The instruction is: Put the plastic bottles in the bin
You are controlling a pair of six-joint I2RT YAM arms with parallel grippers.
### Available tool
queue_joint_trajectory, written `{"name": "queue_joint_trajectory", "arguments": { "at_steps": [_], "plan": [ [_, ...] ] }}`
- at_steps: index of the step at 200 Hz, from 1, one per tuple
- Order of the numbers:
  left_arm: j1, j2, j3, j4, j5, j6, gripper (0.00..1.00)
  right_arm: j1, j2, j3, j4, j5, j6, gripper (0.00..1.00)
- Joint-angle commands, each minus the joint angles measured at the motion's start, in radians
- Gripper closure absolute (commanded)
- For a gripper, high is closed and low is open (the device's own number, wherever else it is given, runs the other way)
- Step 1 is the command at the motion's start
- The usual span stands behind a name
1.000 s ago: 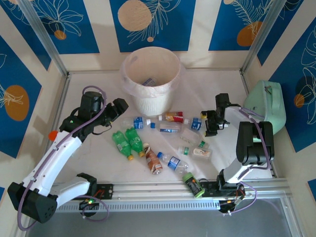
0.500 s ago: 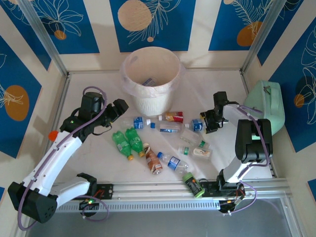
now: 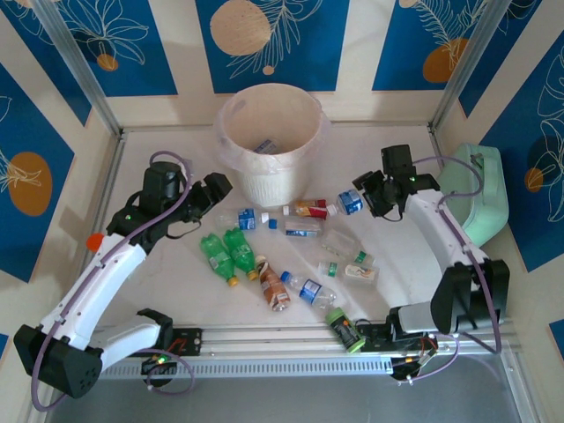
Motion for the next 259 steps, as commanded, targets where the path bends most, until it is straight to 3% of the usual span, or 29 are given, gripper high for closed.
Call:
{"name": "queue_joint_trajectory", "arguments": {
  "at_steps": [1, 38, 70, 100, 158, 225, 259],
  "plan": [
    [-0.02, 0.017, 0.02, 0.165, 0.123, -0.005, 0.22, 0.042, -0.097, 0.046, -0.011, -0.01, -0.104, 0.4],
    [-0.083, 0.067, 0.045, 0.301, 0.203, -0.01, 0.25, 0.104, -0.199, 0.108, 0.065, -0.112, -0.184, 0.4],
    [-0.15, 0.113, 0.082, 0.419, 0.273, -0.01, 0.28, 0.121, -0.226, 0.14, 0.133, -0.232, -0.153, 0.41],
    [-0.206, 0.152, 0.129, 0.407, 0.284, 0.021, 0.33, 0.139, -0.229, 0.163, 0.194, -0.293, -0.126, 0.41],
    [-0.21, 0.138, 0.132, 0.317, 0.203, 0.052, 0.35, 0.16, -0.147, 0.299, 0.2, -0.285, -0.146, 0.42],
    [-0.199, 0.096, 0.155, 0.018, -0.063, 0.101, 0.34, 0.191, 0.105, 0.535, 0.232, -0.24, -0.208, 0.42],
    [-0.189, 0.07, 0.143, -0.005, -0.102, 0.092, 0.33, 0.199, 0.253, 0.71, 0.168, -0.228, -0.25, 0.42]
  ]
}}
